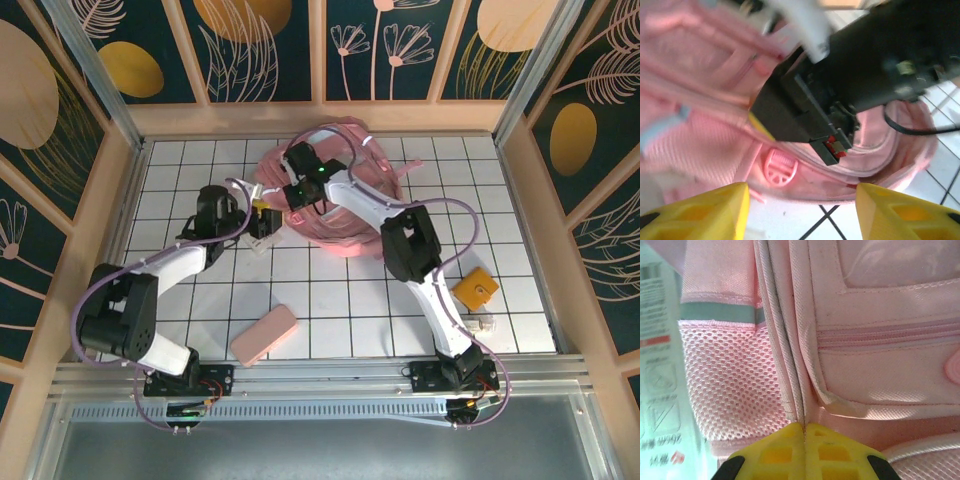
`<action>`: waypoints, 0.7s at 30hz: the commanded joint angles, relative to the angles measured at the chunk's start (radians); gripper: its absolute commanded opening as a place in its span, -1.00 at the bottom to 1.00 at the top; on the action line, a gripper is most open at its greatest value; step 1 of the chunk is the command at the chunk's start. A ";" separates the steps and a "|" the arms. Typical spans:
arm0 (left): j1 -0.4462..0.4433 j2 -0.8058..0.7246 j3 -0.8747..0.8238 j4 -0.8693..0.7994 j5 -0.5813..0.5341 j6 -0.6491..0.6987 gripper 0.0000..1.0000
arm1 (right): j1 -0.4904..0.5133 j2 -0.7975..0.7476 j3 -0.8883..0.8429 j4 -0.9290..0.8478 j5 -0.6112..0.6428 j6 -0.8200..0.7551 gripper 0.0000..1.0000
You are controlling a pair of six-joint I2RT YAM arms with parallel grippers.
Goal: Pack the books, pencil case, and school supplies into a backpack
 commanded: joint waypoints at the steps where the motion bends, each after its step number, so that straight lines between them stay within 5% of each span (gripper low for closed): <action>1: -0.012 -0.084 0.010 -0.185 0.218 0.681 0.33 | -0.033 -0.193 -0.120 0.029 -0.107 -0.165 -1.00; 6: -0.014 0.051 0.149 -0.367 0.094 1.123 0.47 | -0.097 -0.321 -0.327 0.112 -0.171 -0.225 -1.00; 11: -0.061 0.185 0.268 -0.490 0.010 1.380 0.43 | -0.126 -0.447 -0.490 0.246 -0.235 -0.249 -1.00; 18: -0.181 0.237 0.190 -0.241 -0.140 1.447 0.40 | -0.162 -0.500 -0.572 0.264 -0.294 -0.293 -1.00; 21: -0.188 0.219 0.205 -0.209 -0.065 1.369 0.41 | -0.170 -0.510 -0.591 0.237 -0.320 -0.356 -1.00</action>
